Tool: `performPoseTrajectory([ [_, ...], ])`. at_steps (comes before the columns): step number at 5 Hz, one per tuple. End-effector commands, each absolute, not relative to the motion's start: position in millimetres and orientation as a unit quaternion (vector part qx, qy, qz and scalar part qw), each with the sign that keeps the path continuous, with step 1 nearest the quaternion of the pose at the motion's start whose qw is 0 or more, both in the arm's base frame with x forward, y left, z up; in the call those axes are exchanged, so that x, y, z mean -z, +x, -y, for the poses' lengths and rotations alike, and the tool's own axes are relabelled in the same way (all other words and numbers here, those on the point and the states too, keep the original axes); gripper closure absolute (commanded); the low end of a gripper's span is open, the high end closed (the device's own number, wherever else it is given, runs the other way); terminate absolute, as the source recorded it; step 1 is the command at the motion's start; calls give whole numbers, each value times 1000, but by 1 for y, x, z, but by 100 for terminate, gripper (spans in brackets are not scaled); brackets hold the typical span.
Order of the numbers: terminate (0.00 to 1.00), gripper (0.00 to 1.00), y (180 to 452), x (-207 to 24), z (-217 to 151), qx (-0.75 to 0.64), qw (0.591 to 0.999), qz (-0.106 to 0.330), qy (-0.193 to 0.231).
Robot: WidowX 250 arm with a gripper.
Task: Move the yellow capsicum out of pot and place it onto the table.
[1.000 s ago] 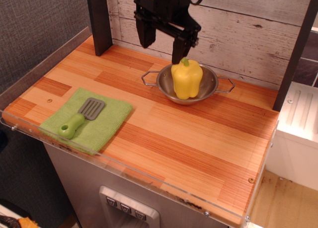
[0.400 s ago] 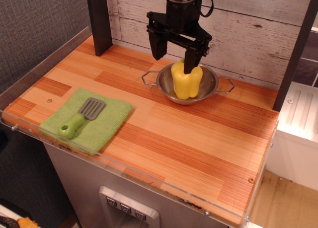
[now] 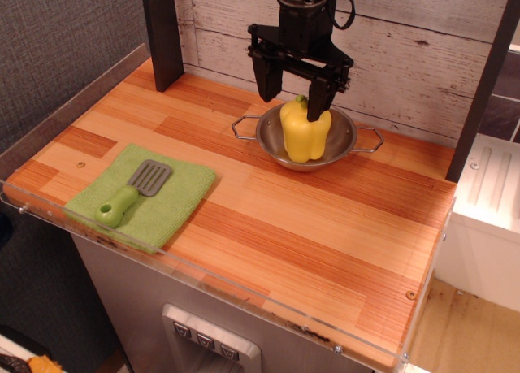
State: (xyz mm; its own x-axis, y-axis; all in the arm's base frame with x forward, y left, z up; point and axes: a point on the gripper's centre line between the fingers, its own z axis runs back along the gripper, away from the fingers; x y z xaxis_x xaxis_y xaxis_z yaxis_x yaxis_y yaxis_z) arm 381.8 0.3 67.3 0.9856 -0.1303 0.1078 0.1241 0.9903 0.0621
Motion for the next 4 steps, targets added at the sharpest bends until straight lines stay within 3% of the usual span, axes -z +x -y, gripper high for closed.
performPoseTrajectory([
  [1, 0, 100, 386, -78, 0, 67, 995, 74, 26],
  [3, 0, 100, 382, -88, -1, 70, 994, 86, 13],
  [4, 0, 100, 381, -121, -15, 58, 990, 127, 8],
])
